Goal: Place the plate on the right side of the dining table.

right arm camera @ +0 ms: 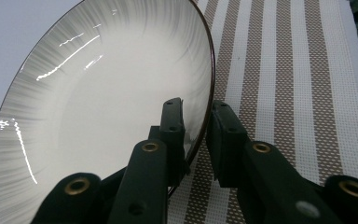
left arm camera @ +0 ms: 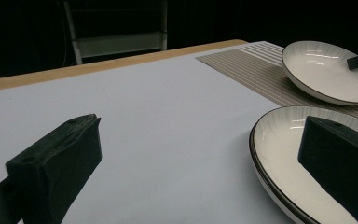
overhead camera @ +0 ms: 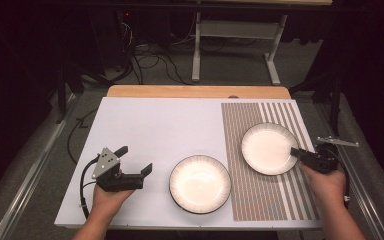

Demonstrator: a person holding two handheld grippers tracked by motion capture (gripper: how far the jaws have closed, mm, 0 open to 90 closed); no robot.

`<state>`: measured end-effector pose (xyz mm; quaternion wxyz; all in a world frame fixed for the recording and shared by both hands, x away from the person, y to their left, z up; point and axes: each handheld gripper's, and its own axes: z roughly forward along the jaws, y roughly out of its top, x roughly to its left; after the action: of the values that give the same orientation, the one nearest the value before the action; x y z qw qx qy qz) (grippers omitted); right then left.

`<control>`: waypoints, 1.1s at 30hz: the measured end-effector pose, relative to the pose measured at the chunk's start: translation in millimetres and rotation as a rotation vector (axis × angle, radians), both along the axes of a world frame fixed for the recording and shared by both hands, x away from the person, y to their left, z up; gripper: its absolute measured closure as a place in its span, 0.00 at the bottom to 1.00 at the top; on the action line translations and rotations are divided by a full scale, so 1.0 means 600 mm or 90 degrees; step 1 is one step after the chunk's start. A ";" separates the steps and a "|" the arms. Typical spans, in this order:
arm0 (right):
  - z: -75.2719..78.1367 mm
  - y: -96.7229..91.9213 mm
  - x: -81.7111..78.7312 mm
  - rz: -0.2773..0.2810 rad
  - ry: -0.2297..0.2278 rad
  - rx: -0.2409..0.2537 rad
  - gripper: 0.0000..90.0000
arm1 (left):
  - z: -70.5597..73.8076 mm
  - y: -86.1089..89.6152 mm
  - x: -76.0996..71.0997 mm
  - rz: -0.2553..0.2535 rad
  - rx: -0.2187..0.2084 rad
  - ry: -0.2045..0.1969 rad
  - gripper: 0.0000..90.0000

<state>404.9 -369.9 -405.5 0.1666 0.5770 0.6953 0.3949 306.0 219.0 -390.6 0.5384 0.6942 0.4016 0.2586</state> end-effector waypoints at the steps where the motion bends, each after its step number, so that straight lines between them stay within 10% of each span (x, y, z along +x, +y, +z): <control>1: 0.000 -0.001 0.000 -0.004 0.001 -0.003 0.89 | -0.001 0.001 0.001 0.001 -0.002 0.004 0.00; 17: -0.007 0.000 -0.001 -0.027 -0.008 -0.044 0.84 | -0.004 0.004 0.006 0.002 -0.002 0.017 0.00; 33: 0.043 0.033 -0.042 0.011 -0.149 -0.081 0.41 | -0.001 0.006 0.003 -0.002 -0.005 0.017 0.00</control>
<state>379.8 -350.3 -379.8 0.2794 0.5091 0.6996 0.4164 308.0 222.4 -390.9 0.5365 0.6958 0.4087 0.2471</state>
